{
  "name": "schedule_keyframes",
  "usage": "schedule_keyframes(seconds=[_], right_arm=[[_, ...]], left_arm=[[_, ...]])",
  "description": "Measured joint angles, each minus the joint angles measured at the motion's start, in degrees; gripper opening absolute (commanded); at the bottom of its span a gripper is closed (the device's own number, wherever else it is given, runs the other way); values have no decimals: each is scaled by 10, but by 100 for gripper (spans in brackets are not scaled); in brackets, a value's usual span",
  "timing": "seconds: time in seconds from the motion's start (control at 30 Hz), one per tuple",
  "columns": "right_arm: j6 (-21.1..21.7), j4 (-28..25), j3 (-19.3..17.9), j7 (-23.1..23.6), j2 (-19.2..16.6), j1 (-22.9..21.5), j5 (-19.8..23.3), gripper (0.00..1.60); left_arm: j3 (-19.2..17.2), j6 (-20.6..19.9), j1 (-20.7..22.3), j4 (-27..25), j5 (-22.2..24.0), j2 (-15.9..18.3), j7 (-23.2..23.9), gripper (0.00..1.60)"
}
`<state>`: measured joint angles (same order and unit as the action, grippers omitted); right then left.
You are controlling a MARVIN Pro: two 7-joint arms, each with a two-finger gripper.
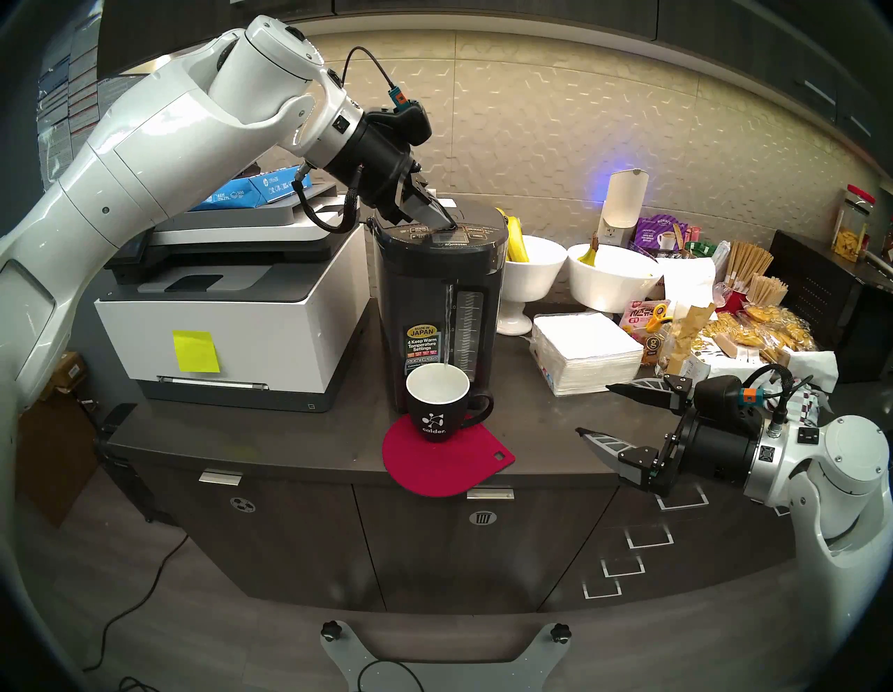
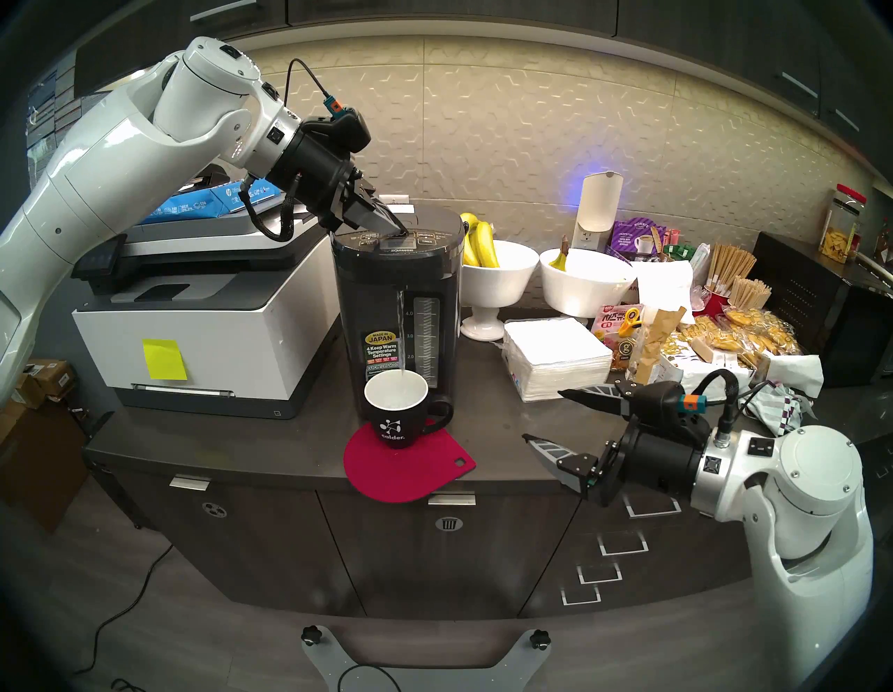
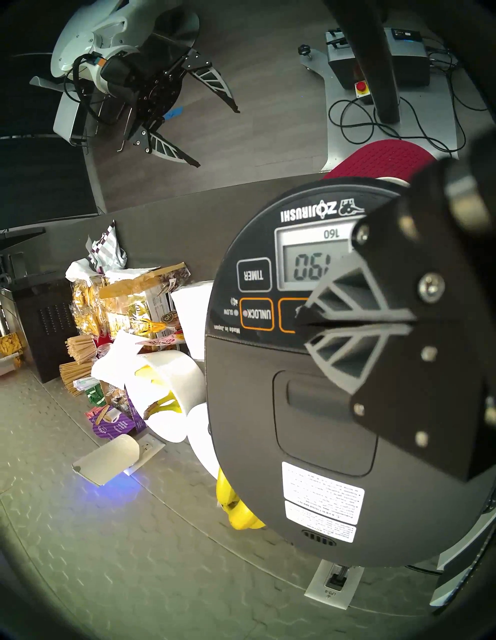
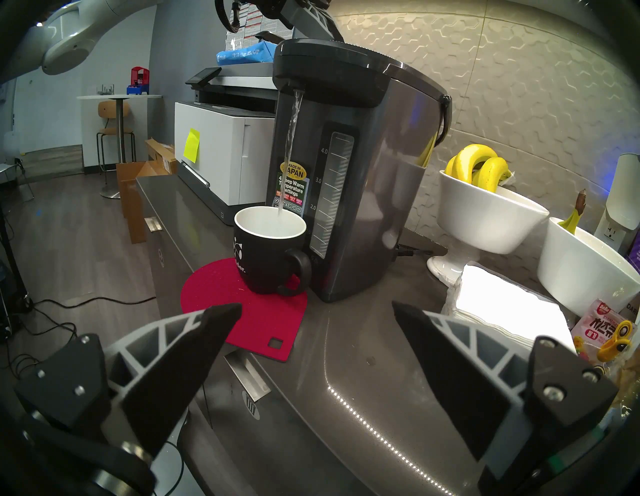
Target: Press the water dispenser button and fill the cup
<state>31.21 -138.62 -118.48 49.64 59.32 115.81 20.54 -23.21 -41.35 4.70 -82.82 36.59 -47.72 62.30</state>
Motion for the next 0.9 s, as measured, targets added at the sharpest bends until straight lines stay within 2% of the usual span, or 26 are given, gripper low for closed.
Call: schedule_keyframes(seconds=[0.47,0.9], right_arm=[[0,0,0,0,0,0,0,160],[0,0,0,0,0,0,0,160]], left_arm=[[6,7,6,15,-1,-5,17,0],[11,-4,11,-3,-3,0,7,0]])
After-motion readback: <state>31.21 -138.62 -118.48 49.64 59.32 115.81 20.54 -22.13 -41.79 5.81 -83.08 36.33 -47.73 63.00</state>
